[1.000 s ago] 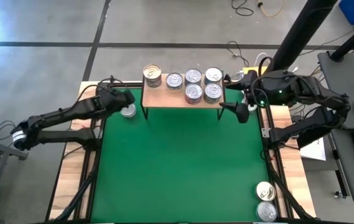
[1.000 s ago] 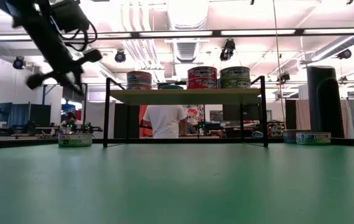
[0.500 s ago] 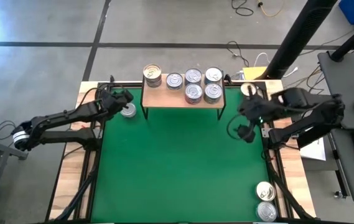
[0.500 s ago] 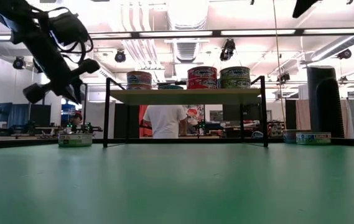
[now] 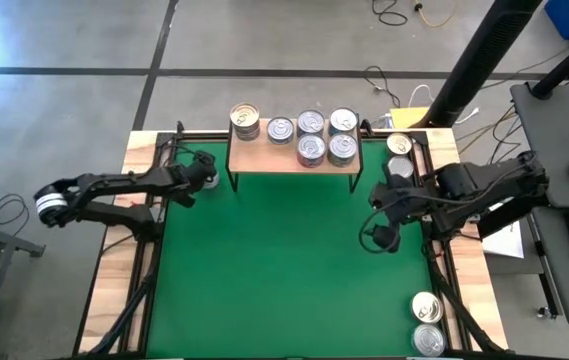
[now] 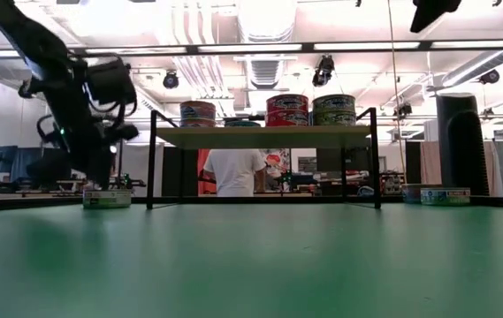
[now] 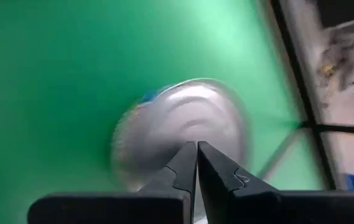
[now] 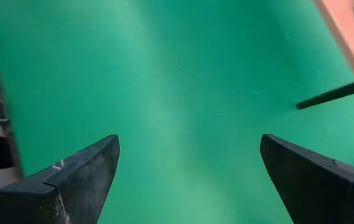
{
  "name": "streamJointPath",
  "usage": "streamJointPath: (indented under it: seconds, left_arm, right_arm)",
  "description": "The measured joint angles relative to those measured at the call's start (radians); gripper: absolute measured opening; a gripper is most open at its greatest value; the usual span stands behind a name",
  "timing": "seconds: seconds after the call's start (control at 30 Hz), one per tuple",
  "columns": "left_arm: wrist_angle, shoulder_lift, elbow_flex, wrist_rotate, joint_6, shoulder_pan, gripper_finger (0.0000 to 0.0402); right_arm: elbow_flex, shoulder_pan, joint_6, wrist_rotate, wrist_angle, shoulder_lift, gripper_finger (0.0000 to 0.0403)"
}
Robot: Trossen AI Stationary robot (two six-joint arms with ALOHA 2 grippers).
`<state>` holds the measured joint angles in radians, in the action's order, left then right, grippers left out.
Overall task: Stack canned seafood by type on shelf
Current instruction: Put the left green white tuna can on the shelf
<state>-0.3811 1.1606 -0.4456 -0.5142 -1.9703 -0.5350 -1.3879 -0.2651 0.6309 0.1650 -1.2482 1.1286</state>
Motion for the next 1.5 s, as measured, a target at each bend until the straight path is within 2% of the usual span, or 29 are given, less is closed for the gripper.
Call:
streamJointPath:
  seconds: [0.17, 0.33, 0.5, 0.6, 0.73, 0.8, 0.9, 1.0, 1.07, 1.13, 1.27, 1.37, 1.5]
  left_arm:
    - [0.023, 0.041, 0.043, 0.072, -0.040, 0.027, 0.0000]
    - [-0.115, -0.024, 0.020, 0.133, -0.037, 0.202, 0.0000]
    - [-0.327, -0.034, -0.054, 0.234, -0.066, 0.427, 0.0000]
    - [-0.331, -0.009, -0.080, 0.263, -0.055, 0.573, 0.0000]
    - [-0.258, 0.055, -0.132, 0.252, -0.049, 0.742, 0.0000]
    - [-0.327, 0.073, -0.178, 0.279, 0.027, 0.786, 0.0004]
    - [-0.528, 0.081, -0.280, 0.330, 0.192, 0.803, 0.0027]
    - [-0.737, 0.070, -0.369, 0.309, 0.328, 0.800, 0.0065]
    - [-0.797, 0.056, -0.396, 0.302, 0.388, 0.776, 0.0093]
    - [-0.834, 0.044, -0.383, 0.342, 0.433, 0.734, 0.0117]
    - [-0.769, 0.036, -0.288, 0.404, 0.533, 0.665, 0.0142]
    - [-0.618, 0.041, -0.213, 0.402, 0.625, 0.638, 0.0146]
    - [-0.406, 0.059, -0.137, 0.456, 0.706, 0.645, 0.0146]
  right_arm:
    - [-0.034, -0.023, 0.000, -0.102, 0.046, 0.000, 0.0381]
    - [-0.093, -0.086, 0.004, -0.173, 0.049, -0.002, 0.0381]
    - [-0.107, -0.159, -0.055, -0.164, 0.049, -0.002, 0.0381]
    - [-0.093, -0.188, -0.115, -0.101, 0.052, 0.005, 0.0381]
    - [-0.072, -0.188, -0.230, -0.023, 0.098, 0.039, 0.0381]
    - [-0.071, -0.186, -0.260, -0.004, 0.138, 0.068, 0.0381]
    - [-0.071, -0.189, -0.258, -0.008, 0.179, 0.125, 0.0381]
    - [-0.071, -0.196, -0.202, -0.013, 0.198, 0.189, 0.0381]
    - [-0.071, -0.196, -0.140, -0.014, 0.226, 0.233, 0.0381]
    - [-0.071, -0.195, -0.059, -0.008, 0.281, 0.283, 0.0381]
    - [-0.071, -0.196, 0.108, -0.005, 0.494, 0.377, 0.0381]
    - [-0.072, -0.206, 0.155, -0.007, 0.655, 0.439, 0.0381]
    - [-0.072, -0.207, 0.264, -0.004, 0.699, 0.490, 0.0381]
